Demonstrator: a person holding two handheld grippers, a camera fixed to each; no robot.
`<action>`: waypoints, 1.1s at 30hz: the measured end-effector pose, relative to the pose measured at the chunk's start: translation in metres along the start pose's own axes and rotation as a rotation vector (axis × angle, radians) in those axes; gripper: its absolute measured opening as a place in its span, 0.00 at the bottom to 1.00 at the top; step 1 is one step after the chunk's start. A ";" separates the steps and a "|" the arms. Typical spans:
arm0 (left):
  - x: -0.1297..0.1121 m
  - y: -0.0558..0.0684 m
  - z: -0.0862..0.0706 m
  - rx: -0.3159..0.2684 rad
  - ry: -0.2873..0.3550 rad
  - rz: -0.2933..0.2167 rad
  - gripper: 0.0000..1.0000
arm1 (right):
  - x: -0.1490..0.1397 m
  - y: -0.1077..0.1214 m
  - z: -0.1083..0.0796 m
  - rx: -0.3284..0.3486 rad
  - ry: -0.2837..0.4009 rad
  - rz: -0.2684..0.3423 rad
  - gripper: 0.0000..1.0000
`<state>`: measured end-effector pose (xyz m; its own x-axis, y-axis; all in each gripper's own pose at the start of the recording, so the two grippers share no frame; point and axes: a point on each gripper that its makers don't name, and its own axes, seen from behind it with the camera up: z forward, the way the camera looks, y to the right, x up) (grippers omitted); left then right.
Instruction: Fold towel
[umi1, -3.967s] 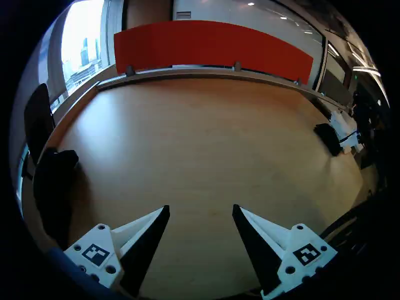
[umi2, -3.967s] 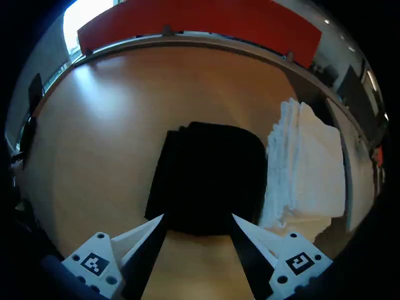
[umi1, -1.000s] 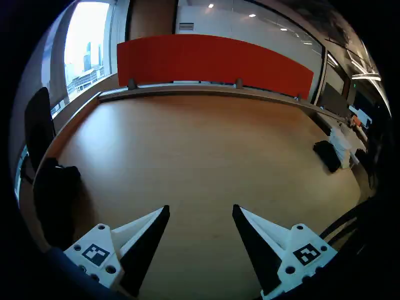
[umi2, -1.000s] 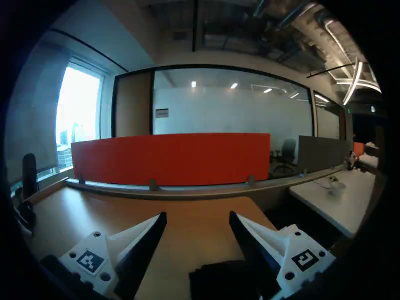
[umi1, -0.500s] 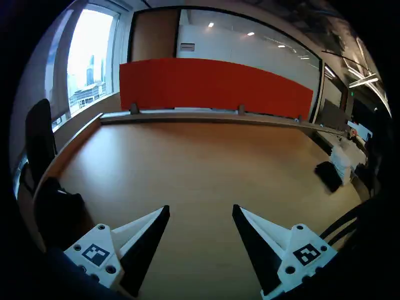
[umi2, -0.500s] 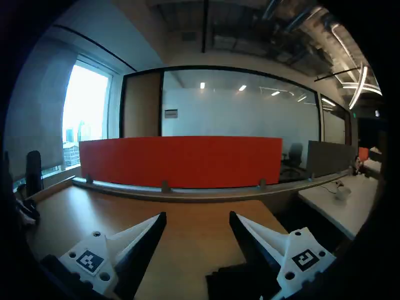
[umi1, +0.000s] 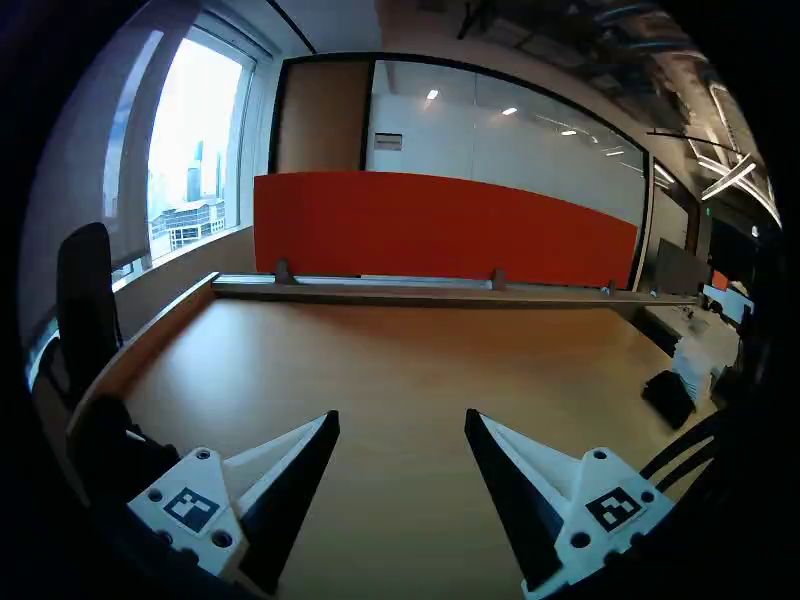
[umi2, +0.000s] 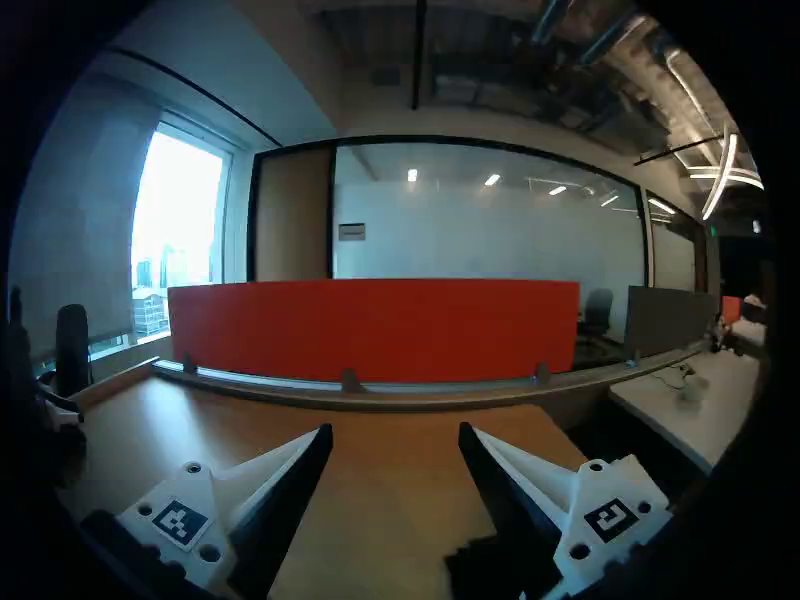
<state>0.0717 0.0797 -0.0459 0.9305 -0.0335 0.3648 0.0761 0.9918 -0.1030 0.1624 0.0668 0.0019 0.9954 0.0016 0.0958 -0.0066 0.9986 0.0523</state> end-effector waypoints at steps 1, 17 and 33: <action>0.003 -0.001 0.002 0.001 0.010 0.001 0.93 | 0.000 -0.003 0.000 0.001 0.000 0.002 0.97; 0.067 -0.013 0.011 0.048 0.184 0.039 0.93 | 0.004 -0.041 0.004 0.002 0.027 0.065 0.97; 0.093 -0.023 0.015 0.072 0.252 0.040 0.93 | 0.016 -0.068 0.009 -0.007 0.058 0.076 0.98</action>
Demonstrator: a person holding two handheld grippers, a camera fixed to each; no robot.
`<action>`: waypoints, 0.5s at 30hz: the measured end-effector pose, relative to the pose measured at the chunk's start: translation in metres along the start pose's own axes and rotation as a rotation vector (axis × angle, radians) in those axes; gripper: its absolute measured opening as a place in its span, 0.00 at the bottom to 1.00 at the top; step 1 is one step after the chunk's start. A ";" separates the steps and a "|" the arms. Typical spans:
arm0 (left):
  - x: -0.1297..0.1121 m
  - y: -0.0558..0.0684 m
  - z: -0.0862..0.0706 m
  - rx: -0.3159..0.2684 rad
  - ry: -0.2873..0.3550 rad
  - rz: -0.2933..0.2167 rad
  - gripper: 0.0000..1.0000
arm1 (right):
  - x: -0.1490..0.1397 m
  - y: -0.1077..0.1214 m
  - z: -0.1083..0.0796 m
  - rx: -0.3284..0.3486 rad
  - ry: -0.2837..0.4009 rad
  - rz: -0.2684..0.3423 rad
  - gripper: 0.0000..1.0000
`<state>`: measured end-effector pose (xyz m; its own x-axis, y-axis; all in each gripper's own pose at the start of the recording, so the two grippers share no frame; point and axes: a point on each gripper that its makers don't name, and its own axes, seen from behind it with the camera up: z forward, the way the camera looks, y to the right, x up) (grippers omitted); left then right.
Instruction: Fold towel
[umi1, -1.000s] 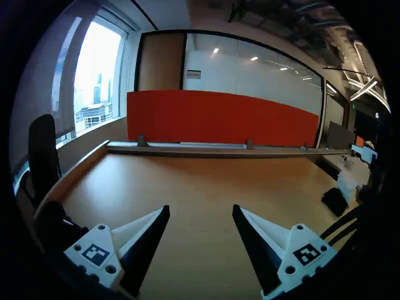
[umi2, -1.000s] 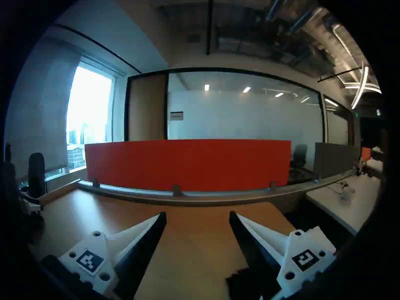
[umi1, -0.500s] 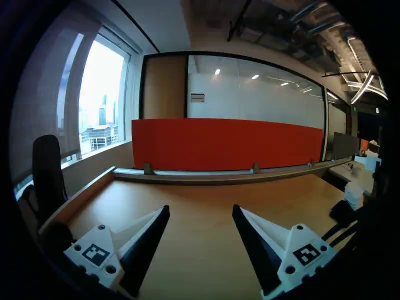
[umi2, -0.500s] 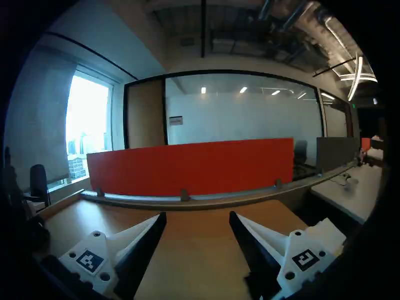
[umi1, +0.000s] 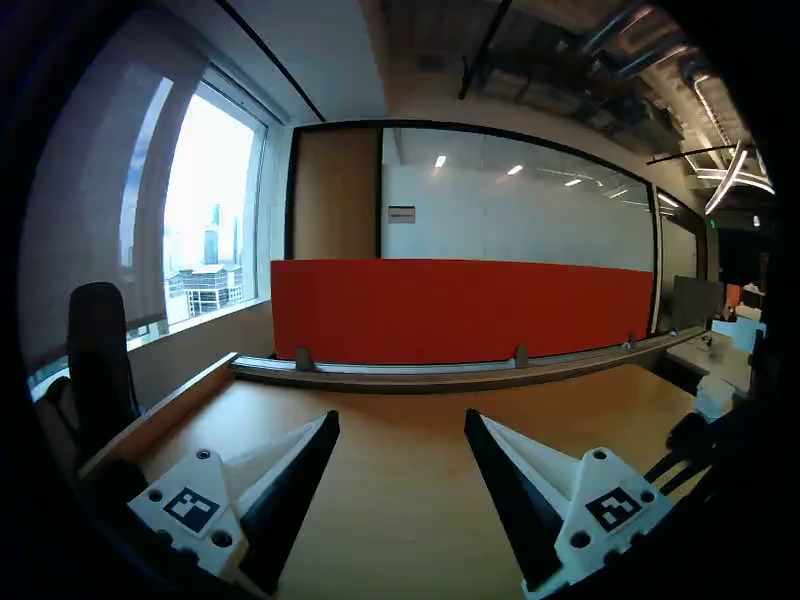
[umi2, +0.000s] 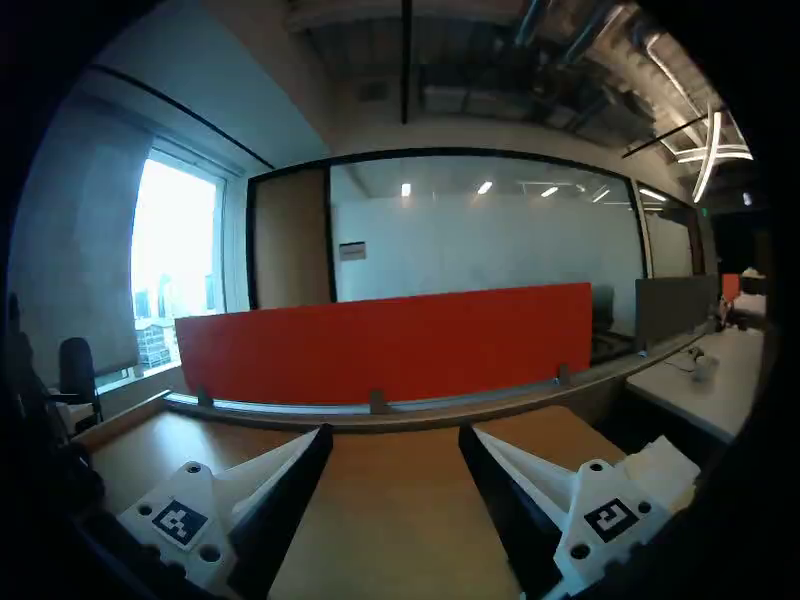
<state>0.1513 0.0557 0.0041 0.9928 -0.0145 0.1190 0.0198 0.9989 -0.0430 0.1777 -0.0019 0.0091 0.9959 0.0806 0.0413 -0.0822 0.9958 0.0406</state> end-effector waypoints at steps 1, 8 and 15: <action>0.000 -0.001 0.000 0.000 0.001 -0.001 0.93 | 0.000 0.000 0.000 -0.001 -0.001 -0.001 0.97; -0.002 -0.004 0.000 -0.001 0.004 -0.001 0.93 | 0.000 0.001 -0.001 -0.016 -0.003 -0.006 0.97; -0.009 -0.006 0.000 -0.010 0.008 -0.006 0.93 | 0.000 0.003 -0.003 -0.032 0.004 -0.002 0.99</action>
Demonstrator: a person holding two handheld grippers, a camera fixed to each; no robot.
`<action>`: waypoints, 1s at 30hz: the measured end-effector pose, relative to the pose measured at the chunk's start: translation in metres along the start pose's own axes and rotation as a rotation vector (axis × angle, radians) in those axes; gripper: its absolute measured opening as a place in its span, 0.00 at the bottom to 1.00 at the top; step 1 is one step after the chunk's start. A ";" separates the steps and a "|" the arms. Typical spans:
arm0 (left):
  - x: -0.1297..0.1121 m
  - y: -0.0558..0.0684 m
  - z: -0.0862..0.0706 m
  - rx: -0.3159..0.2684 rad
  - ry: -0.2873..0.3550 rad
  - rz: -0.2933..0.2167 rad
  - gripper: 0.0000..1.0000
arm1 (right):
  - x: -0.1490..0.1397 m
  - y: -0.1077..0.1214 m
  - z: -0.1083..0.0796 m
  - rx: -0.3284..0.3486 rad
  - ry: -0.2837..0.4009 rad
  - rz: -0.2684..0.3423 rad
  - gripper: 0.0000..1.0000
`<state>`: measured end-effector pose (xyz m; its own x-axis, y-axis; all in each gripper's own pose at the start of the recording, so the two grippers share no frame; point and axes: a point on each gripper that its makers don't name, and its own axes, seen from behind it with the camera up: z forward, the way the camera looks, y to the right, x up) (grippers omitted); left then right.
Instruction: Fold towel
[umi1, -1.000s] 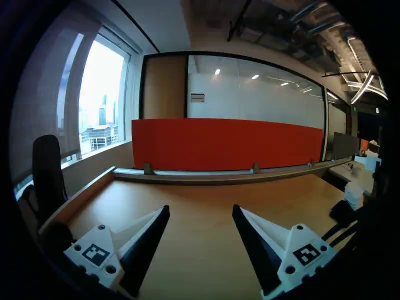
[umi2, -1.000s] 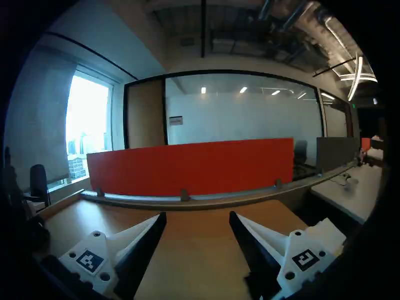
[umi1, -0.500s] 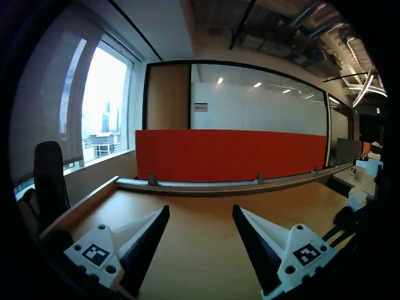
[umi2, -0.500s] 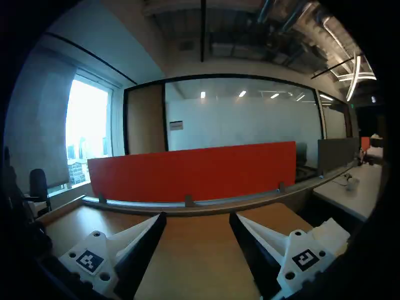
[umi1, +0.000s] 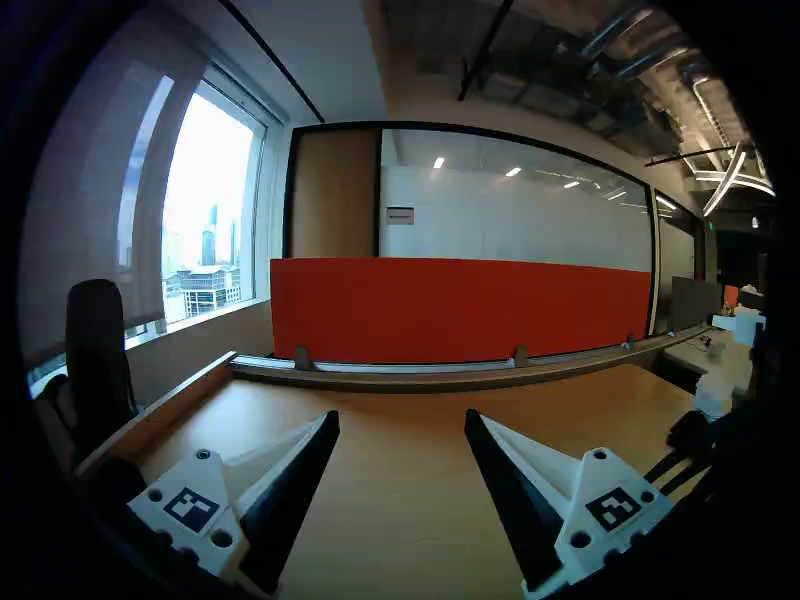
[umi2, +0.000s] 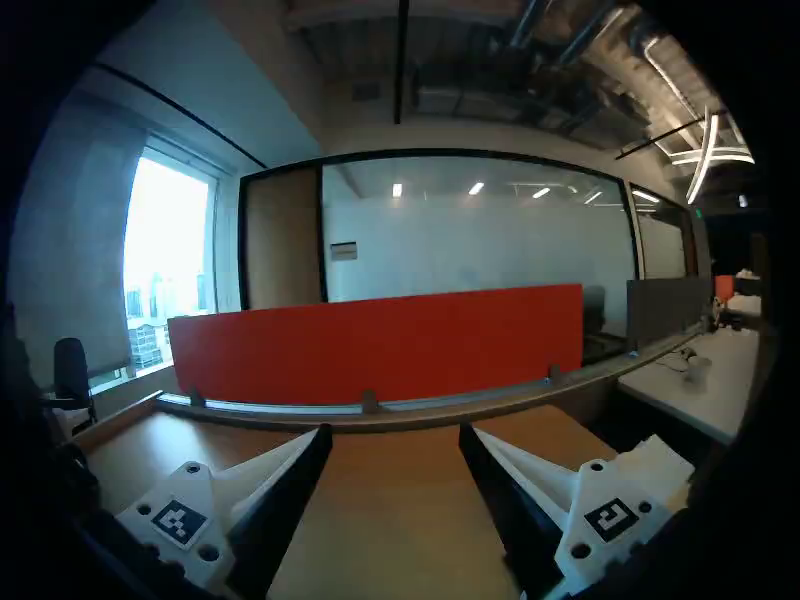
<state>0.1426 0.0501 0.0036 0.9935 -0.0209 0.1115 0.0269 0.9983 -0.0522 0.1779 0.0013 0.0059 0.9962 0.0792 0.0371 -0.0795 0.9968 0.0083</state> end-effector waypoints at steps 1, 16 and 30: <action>-0.001 -0.001 0.000 0.001 0.003 -0.003 0.93 | 0.000 -0.001 0.000 0.001 0.002 -0.001 0.99; -0.037 -0.004 0.004 0.019 0.035 -0.007 0.93 | -0.015 -0.008 -0.002 0.008 -0.006 -0.018 0.99; -0.086 -0.007 0.005 0.040 0.035 -0.003 0.93 | -0.026 -0.010 -0.006 0.001 0.000 -0.004 0.99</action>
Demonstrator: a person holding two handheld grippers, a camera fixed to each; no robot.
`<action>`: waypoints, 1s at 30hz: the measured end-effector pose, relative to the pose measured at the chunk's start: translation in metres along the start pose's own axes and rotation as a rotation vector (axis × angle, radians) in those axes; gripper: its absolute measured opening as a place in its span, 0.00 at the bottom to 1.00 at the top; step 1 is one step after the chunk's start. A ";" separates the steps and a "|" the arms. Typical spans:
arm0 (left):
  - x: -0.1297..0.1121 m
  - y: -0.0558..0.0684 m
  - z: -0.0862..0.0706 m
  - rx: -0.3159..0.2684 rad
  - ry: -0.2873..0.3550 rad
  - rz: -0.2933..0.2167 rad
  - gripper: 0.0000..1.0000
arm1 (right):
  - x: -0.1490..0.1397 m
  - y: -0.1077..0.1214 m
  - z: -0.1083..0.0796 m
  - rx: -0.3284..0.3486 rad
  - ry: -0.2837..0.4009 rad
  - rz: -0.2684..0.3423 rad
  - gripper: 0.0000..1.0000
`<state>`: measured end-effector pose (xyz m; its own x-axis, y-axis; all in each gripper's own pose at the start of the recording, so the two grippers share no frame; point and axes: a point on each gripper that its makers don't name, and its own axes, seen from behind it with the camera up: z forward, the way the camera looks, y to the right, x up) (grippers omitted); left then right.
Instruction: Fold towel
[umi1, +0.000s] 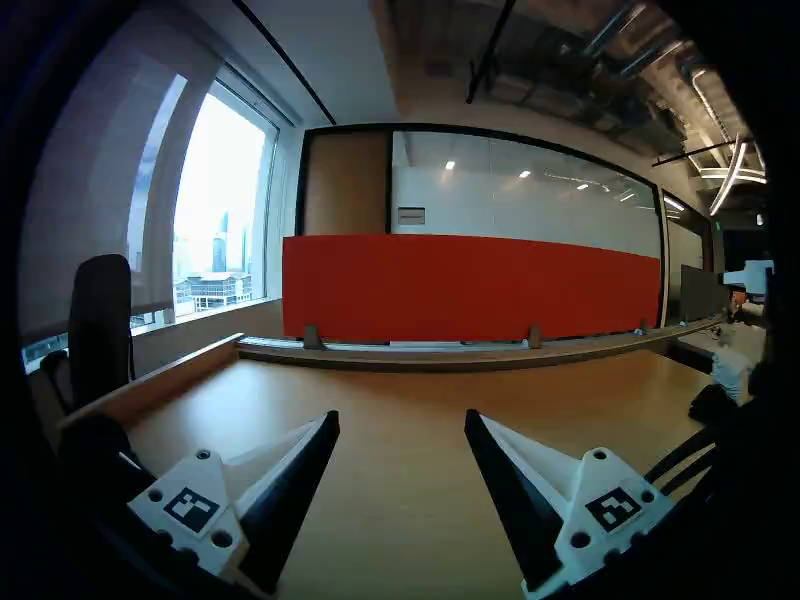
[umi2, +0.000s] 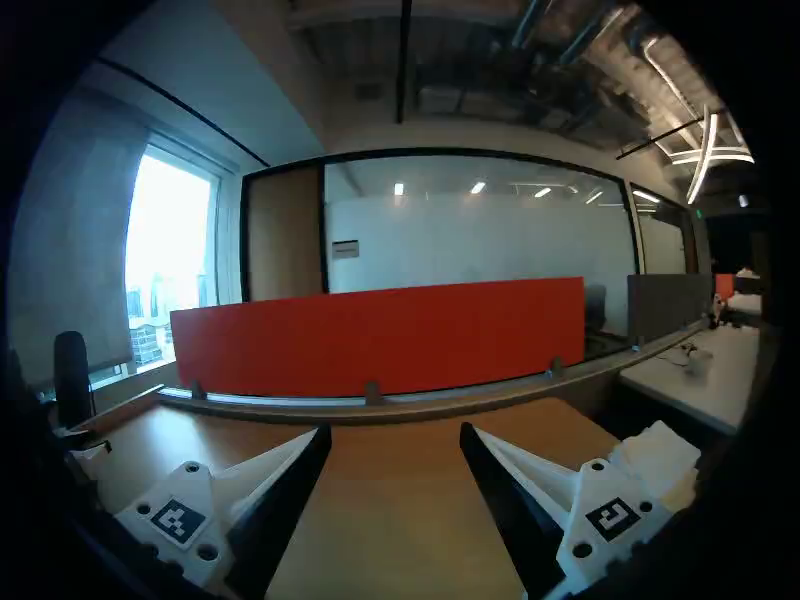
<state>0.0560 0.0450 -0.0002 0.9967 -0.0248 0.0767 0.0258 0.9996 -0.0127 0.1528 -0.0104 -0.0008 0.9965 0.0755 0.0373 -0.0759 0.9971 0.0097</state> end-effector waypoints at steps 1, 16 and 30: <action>-0.002 0.001 0.000 -0.002 0.005 -0.002 0.93 | -0.002 -0.001 0.000 0.000 0.000 -0.003 1.00; -0.033 -0.021 -0.001 0.012 0.049 0.014 0.93 | -0.033 -0.008 0.002 -0.003 -0.004 -0.007 0.99; -0.048 -0.041 0.004 0.021 0.073 0.016 0.93 | -0.042 -0.011 0.000 -0.008 0.009 -0.025 1.00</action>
<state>0.0063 0.0050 0.0001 1.0000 -0.0091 0.0034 0.0090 0.9999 0.0076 0.1123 -0.0249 -0.0028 0.9983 0.0508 0.0279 -0.0509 0.9987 0.0022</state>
